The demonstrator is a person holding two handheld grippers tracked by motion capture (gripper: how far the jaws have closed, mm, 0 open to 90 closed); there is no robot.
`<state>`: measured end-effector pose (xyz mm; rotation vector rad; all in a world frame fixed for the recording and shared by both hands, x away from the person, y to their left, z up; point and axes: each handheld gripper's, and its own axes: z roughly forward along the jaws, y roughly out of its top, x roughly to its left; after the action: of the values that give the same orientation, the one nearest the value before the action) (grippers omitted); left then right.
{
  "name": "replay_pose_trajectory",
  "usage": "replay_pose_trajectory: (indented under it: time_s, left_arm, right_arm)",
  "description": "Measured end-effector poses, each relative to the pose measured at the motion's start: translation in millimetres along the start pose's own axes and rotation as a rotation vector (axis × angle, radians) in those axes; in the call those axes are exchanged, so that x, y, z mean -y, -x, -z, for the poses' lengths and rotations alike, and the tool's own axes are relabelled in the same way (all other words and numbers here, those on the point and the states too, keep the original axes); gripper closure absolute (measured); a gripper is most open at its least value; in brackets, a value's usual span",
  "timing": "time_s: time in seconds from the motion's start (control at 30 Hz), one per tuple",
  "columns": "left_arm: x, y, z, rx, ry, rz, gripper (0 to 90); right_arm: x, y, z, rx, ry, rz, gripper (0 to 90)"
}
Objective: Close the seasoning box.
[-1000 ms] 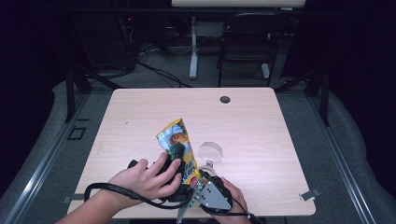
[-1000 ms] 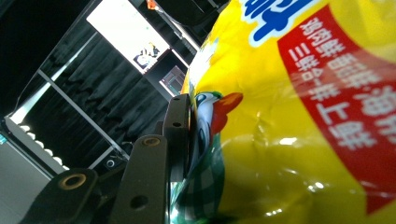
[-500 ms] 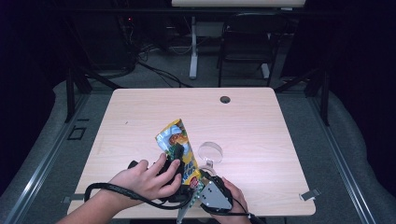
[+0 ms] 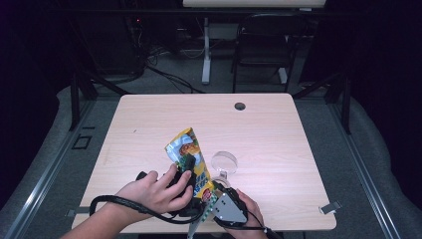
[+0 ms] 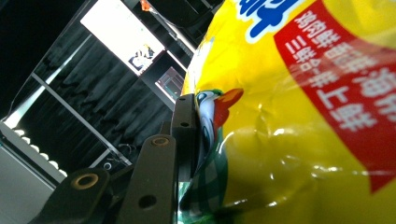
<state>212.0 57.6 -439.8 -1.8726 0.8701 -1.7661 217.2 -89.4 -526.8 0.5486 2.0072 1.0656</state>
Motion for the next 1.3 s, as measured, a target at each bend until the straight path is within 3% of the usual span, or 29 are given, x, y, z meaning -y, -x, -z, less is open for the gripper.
replay_pose_trajectory:
  time_s: [0.53, 1.13, 1.17, 1.3]
  left_arm:
    - [-0.8, -1.6, 0.4, 0.011, -0.002, 0.005, 72.9]
    - [-4.2, -3.1, 3.0, -0.008, -0.017, -0.031, 72.4]
    - [-5.4, -4.5, 2.1, -0.029, 0.008, -0.050, 72.4]
    - [-5.8, -3.6, 1.3, -0.035, 0.020, -0.043, 72.4]
  right_arm:
    - [-0.2, 1.3, 0.9, -0.004, 0.002, -0.021, 70.2]
    - [-0.1, 0.8, 0.4, -0.002, 0.000, -0.023, 70.2]
    - [0.1, -0.5, -1.1, -0.001, 0.022, -0.042, 70.2]
    - [0.3, 0.4, -0.3, -0.001, 0.009, -0.036, 70.2]
